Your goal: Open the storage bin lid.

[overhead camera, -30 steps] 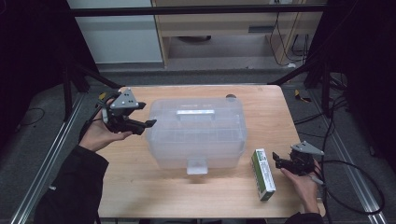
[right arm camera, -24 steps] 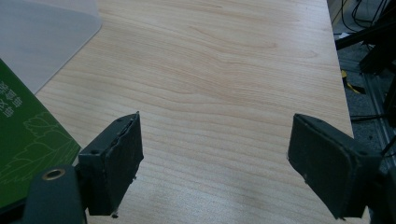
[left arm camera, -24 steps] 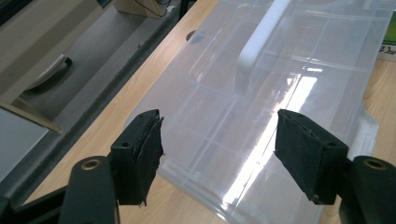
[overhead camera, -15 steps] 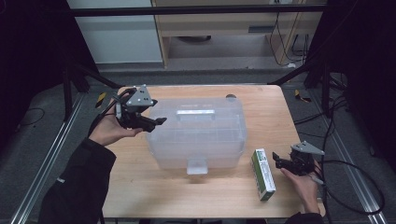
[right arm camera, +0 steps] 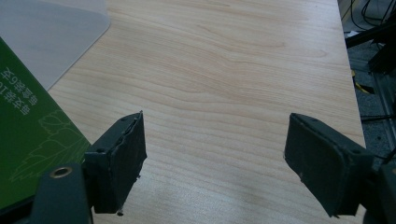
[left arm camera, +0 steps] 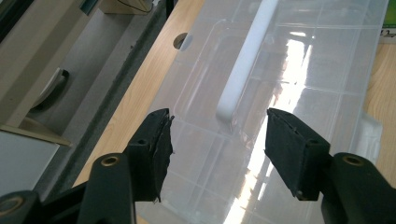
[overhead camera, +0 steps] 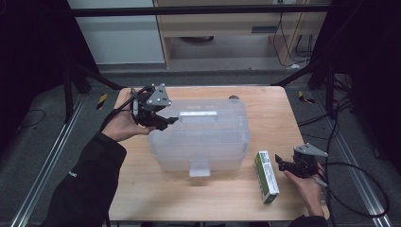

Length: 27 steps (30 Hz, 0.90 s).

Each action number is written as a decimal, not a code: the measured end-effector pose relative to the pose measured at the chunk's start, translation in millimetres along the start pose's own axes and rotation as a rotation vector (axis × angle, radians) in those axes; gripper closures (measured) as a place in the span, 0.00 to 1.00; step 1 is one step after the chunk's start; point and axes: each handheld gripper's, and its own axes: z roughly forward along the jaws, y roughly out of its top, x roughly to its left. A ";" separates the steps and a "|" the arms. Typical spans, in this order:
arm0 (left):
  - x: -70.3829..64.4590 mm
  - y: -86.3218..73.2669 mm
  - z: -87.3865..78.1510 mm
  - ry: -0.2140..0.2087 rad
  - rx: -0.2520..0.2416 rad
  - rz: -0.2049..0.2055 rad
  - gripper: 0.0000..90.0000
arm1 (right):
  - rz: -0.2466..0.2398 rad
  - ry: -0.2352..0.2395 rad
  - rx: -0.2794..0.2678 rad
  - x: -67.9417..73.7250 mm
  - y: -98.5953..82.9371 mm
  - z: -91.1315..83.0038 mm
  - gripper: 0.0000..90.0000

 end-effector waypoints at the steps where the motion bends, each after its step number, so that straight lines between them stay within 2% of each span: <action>1: -0.2 0.9 0.8 0.003 0.007 0.006 0.46 | 0.000 0.000 0.000 0.0 0.0 0.0 0.23; 13: -1.0 10.8 7.2 -0.005 0.049 0.060 0.47 | -0.004 0.014 0.012 1.7 0.0 2.2 0.24; 27: -3.1 22.5 26.8 -0.017 0.076 0.110 0.49 | 0.004 0.029 0.013 0.3 -0.3 1.4 0.26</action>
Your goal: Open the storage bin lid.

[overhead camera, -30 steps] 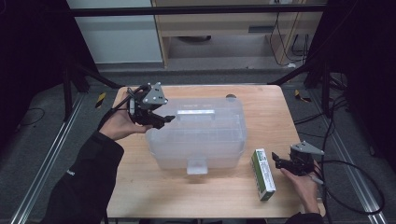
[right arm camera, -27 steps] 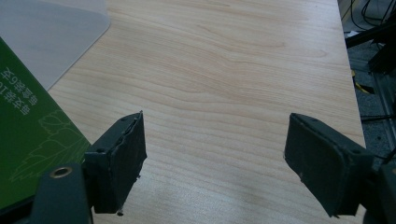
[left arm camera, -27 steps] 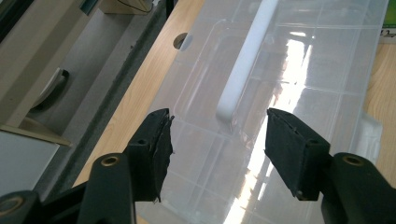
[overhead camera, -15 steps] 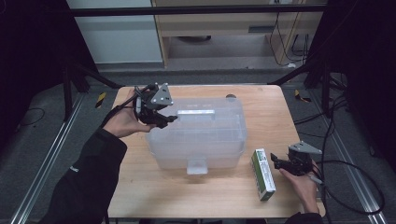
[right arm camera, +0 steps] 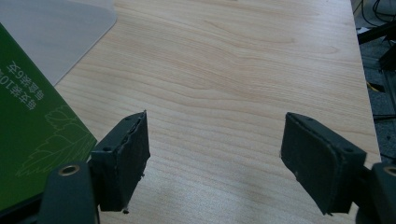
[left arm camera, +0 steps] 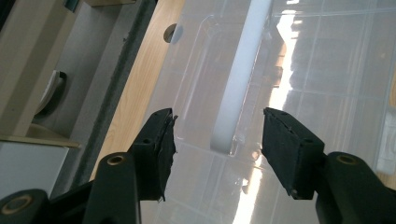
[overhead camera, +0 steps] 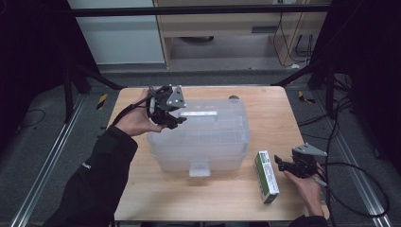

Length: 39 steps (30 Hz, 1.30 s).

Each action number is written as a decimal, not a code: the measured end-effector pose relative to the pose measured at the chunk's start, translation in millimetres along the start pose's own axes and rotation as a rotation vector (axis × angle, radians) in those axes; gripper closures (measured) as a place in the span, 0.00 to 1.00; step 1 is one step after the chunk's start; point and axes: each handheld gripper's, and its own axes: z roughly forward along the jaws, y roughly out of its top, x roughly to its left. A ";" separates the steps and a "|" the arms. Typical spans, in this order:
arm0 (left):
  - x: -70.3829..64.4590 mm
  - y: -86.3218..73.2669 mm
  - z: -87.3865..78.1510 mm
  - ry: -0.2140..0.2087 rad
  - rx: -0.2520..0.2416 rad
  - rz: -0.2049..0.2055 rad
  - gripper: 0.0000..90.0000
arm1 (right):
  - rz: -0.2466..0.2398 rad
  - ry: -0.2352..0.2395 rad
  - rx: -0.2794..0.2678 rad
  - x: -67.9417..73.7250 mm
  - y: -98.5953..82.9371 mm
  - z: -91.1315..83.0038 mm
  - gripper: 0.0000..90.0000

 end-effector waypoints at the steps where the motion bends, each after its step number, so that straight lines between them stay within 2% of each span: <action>1: 0.3 0.6 1.2 -0.002 0.004 0.005 0.49 | -0.001 0.000 0.001 -0.1 -0.1 0.1 0.27; 4: 0.2 2.0 5.6 -0.004 0.022 0.015 0.50 | -0.009 0.000 0.002 0.0 -0.2 0.7 0.27; 15: 0.3 5.9 11.6 -0.010 0.037 0.040 0.54 | -0.008 0.007 0.006 0.5 -0.2 1.4 0.28; 18: 0.3 7.2 15.2 -0.015 0.057 0.051 0.56 | -0.005 0.015 0.009 1.4 0.2 1.4 0.28; 23: -1.9 8.9 24.4 -0.027 0.086 0.073 0.61 | -0.013 0.019 0.010 1.5 -0.2 2.3 0.29; 39: -1.7 9.1 36.2 -0.031 0.127 0.092 0.78 | -0.019 0.031 0.012 1.4 -0.3 2.6 0.31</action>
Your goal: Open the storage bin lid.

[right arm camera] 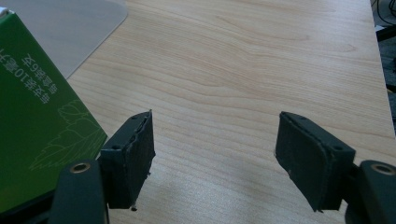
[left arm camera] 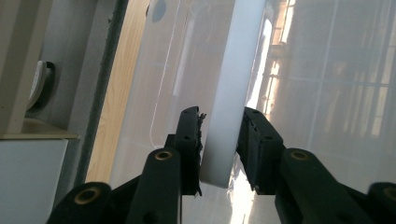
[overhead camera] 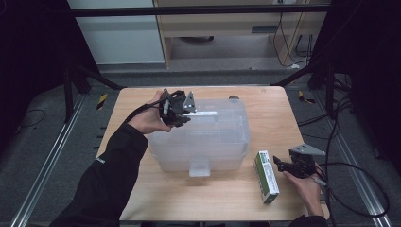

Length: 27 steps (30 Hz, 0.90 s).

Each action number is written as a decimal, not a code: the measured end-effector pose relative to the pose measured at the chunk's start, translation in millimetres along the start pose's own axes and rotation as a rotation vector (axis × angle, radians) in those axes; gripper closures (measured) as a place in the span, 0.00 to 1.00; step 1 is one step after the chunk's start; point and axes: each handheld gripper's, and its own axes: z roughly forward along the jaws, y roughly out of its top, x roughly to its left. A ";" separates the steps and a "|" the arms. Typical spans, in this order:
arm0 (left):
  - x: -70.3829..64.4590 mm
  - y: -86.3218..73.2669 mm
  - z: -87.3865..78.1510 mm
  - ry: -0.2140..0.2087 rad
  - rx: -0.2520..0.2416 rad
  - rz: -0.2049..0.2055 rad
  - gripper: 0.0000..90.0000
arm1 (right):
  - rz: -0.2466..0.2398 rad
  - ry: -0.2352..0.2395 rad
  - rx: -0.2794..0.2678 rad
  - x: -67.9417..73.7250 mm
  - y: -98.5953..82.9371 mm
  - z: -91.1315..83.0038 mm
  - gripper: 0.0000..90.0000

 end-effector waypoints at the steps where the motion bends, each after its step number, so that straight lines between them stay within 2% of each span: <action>1: 0.2 -0.3 0.4 0.002 0.001 0.001 0.79 | 0.000 0.000 0.000 0.0 0.0 0.0 0.32; 8: 1.5 -0.4 0.0 -0.008 -0.004 0.003 0.82 | 0.013 0.010 0.004 0.2 0.7 -0.9 0.33; 13: 2.8 0.2 -0.4 -0.018 -0.002 0.007 0.82 | -0.009 0.013 0.008 1.2 0.8 0.3 0.36; 27: 6.8 -0.2 -1.5 -0.028 -0.014 0.003 0.82 | -0.012 0.024 -0.016 1.1 8.1 -5.7 0.49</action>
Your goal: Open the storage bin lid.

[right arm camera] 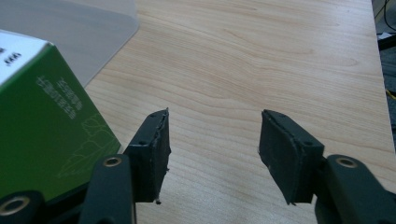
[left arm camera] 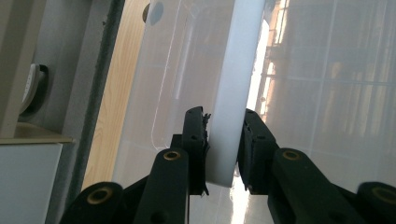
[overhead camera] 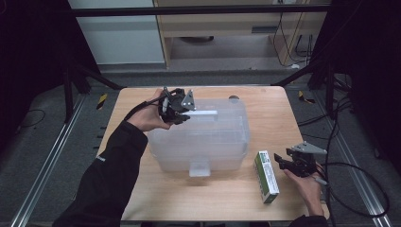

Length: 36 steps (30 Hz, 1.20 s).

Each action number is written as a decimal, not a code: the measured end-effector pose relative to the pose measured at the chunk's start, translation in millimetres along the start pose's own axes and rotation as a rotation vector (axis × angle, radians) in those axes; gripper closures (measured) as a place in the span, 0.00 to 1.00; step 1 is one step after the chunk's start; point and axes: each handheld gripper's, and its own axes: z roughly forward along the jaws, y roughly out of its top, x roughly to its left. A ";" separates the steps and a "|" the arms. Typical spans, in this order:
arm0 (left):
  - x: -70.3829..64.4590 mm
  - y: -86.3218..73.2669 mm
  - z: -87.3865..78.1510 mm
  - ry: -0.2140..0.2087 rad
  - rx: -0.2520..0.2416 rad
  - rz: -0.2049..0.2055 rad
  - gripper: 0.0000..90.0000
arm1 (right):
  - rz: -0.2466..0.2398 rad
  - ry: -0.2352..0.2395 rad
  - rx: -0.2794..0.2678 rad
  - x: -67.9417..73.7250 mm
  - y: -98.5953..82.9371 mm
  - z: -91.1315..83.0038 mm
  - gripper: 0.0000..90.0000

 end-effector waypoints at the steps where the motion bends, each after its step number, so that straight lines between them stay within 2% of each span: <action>1: 0.4 0.1 -0.2 0.001 0.000 -0.002 0.82 | 0.002 0.011 -0.002 0.9 1.8 -1.3 0.51; 6: 4.3 0.4 -1.7 0.008 -0.012 -0.015 0.82 | 0.000 0.026 0.000 2.6 5.2 -3.3 0.55; 11: 6.9 2.4 -2.3 0.010 -0.002 -0.020 0.81 | -0.005 0.039 -0.010 5.6 12.9 -8.8 0.60; 12: 7.9 2.4 -2.6 0.011 -0.004 -0.024 0.81 | -0.008 0.046 -0.022 7.3 17.4 -12.7 0.63; 17: 11.4 2.4 -3.4 0.027 -0.017 -0.038 0.80 | -0.018 0.070 -0.059 11.1 26.7 -21.8 0.69; 20: 12.3 2.4 -3.8 0.036 -0.020 -0.041 0.80 | -0.024 0.101 -0.073 16.1 34.7 -29.0 0.77; 21: 13.1 2.4 -4.0 0.037 -0.022 -0.047 0.80 | -0.024 0.101 -0.073 16.1 34.7 -29.0 0.77; 22: 13.5 2.5 -4.1 0.041 -0.023 -0.047 0.80 | -0.031 0.125 -0.078 20.4 39.3 -33.2 0.81; 24: 14.4 2.6 -4.1 0.048 -0.031 -0.056 0.80 | -0.039 0.138 -0.083 22.4 41.6 -34.7 0.84; 27: 17.1 2.6 -4.5 0.054 -0.034 -0.064 0.79 | -0.067 0.186 -0.092 32.3 50.8 -40.7 0.90; 28: 18.1 2.6 -4.5 0.056 -0.037 -0.067 0.79 | -0.067 0.186 -0.092 32.3 50.8 -40.7 0.90; 32: 21.7 3.1 -4.5 0.068 -0.047 -0.078 0.79 | -0.087 0.242 -0.112 44.0 61.0 -45.9 0.96; 36: 24.7 3.9 -5.1 0.076 -0.041 -0.084 0.78 | -0.093 0.268 -0.117 48.6 66.3 -46.6 1.00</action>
